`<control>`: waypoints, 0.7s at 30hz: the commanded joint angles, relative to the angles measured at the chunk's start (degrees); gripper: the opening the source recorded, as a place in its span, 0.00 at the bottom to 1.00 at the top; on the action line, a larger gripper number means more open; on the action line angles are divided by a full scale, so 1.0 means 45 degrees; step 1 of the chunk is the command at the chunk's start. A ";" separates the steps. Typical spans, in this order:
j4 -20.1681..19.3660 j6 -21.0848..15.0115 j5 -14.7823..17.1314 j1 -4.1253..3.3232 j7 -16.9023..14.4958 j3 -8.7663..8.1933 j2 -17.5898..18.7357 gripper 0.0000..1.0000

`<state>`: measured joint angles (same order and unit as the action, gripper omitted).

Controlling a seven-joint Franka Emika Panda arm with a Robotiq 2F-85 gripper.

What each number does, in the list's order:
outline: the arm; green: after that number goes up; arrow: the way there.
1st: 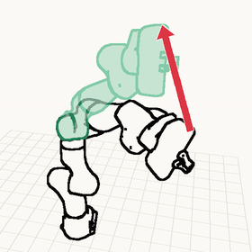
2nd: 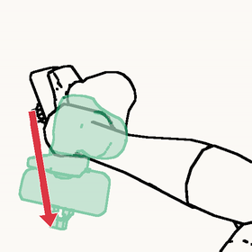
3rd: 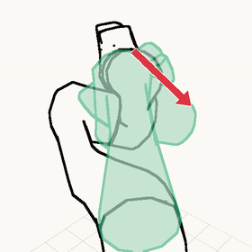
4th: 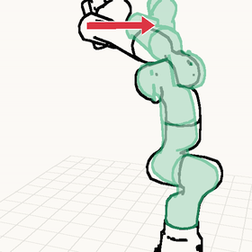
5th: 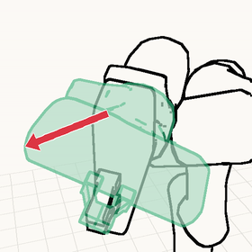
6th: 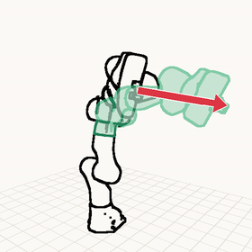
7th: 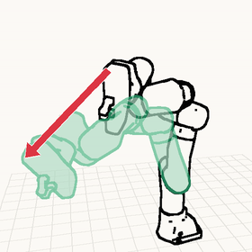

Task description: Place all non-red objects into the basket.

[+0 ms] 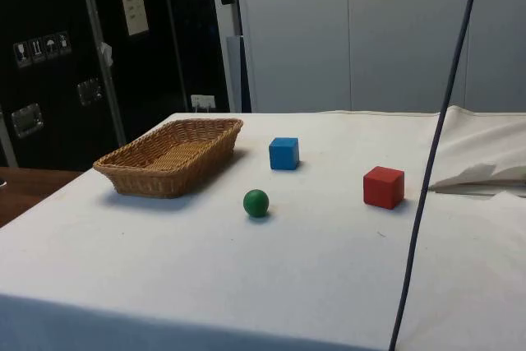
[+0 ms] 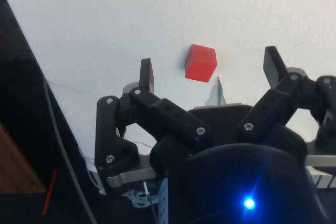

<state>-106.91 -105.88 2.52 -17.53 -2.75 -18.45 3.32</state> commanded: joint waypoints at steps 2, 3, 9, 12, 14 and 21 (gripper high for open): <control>-0.0076 -0.0229 -0.0115 0.0025 0.0000 -0.0038 0.0038 1.00; -0.0076 -0.0267 -0.0140 0.0025 0.0000 -0.0038 0.0038 1.00; -0.0242 -0.0509 -0.0369 0.0115 -0.0089 -0.0153 -0.0051 1.00; -0.0395 -0.0675 -0.0446 0.0127 -0.0140 -0.0229 -0.0140 1.00; -0.0547 -0.0789 -0.0509 0.0140 -0.0153 -0.0255 -0.0255 1.00; -0.1159 -0.1261 -0.0688 0.0191 -0.0216 -0.0344 -0.0726 1.00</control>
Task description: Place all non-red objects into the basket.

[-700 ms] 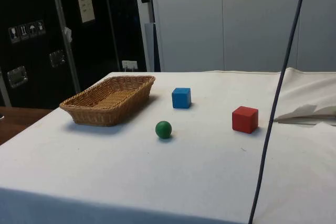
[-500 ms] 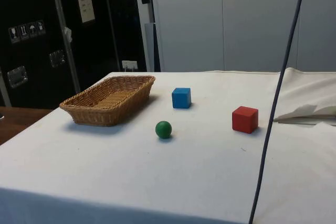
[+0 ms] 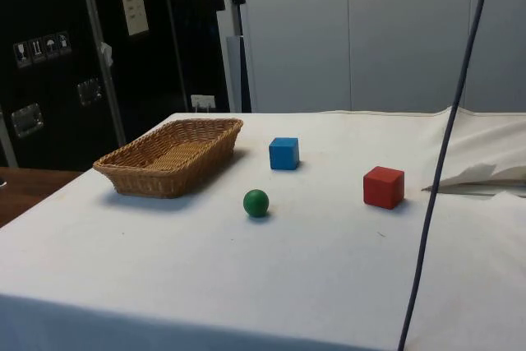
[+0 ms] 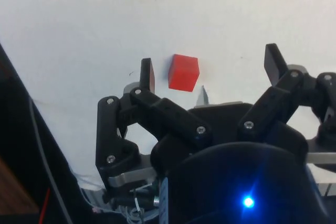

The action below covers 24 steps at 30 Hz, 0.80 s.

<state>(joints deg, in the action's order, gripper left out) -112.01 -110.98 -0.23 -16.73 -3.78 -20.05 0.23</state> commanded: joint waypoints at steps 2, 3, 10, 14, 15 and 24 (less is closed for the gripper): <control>-0.0280 -0.0318 -0.0115 0.0025 -0.0038 -0.0064 -0.0229 1.00; -0.0357 -0.0357 -0.0127 0.0038 -0.0064 -0.0076 -0.0280 1.00; -0.0751 -0.0560 -0.0127 0.0076 -0.0242 -0.0229 -0.0624 1.00; -0.0891 -0.0509 -0.0038 0.0064 -0.0382 -0.0369 -0.0700 1.00; -0.1044 -0.0726 -0.0076 0.0089 -0.0446 -0.0407 -0.0802 1.00; -0.1553 -0.1184 -0.0076 0.0102 -0.0853 -0.0726 -0.0917 1.00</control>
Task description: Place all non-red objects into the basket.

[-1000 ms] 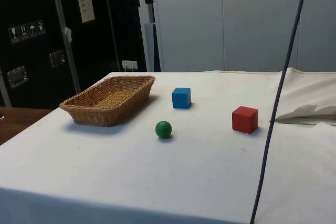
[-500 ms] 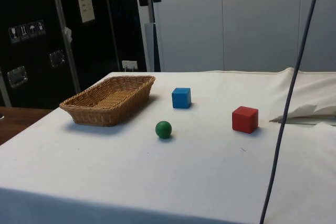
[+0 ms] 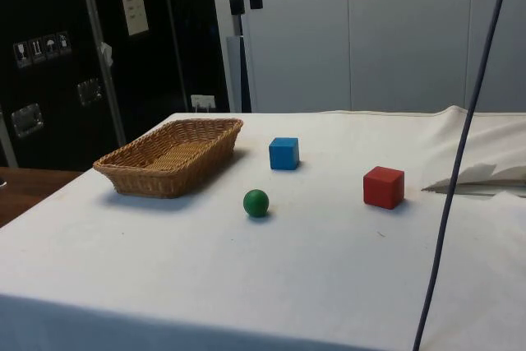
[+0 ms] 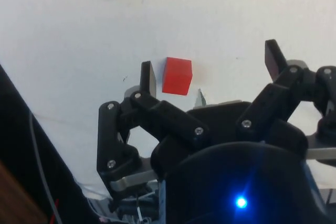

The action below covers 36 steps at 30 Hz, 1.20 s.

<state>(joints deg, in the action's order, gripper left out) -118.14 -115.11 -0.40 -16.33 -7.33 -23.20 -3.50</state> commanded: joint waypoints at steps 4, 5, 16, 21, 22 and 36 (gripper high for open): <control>-0.0675 -0.0777 -0.0076 0.0025 -0.0306 -0.0140 -0.0140 1.00; -0.0777 -0.0879 -0.0076 0.0025 -0.0344 -0.0166 -0.0153 1.00; -0.1642 -0.1846 -0.0115 0.0064 -0.0879 -0.0331 -0.0204 1.00; -0.2088 -0.2368 -0.0140 0.0115 -0.1235 -0.0420 -0.0191 1.00; -0.2152 -0.2445 -0.0140 0.0127 -0.1286 -0.0446 -0.0191 1.00; -0.3018 -0.3731 -0.0166 0.0191 -0.2012 -0.0764 0.0076 1.00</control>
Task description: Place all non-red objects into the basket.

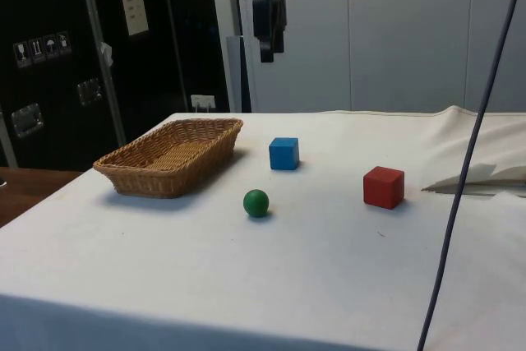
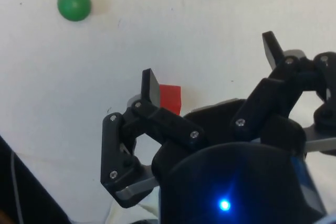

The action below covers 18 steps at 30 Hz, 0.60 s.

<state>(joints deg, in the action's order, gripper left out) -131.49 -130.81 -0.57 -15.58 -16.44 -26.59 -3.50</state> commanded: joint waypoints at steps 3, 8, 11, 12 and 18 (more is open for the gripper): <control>-0.0204 -0.0649 -0.0127 0.0038 -0.0064 -0.0102 0.0293 1.00; -0.0280 -0.1057 -0.0166 0.0064 -0.0038 -0.0178 0.0560 1.00; -0.0331 -0.1375 -0.0178 0.0064 0.0025 -0.0242 0.0764 1.00; -0.0382 -0.1592 -0.0178 0.0076 0.0051 -0.0280 0.0904 1.00; -0.0535 -0.2152 -0.0115 0.0076 0.0216 -0.0331 0.1273 1.00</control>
<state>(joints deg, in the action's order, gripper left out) -133.96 -140.03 -0.57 -15.30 -15.81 -28.07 2.29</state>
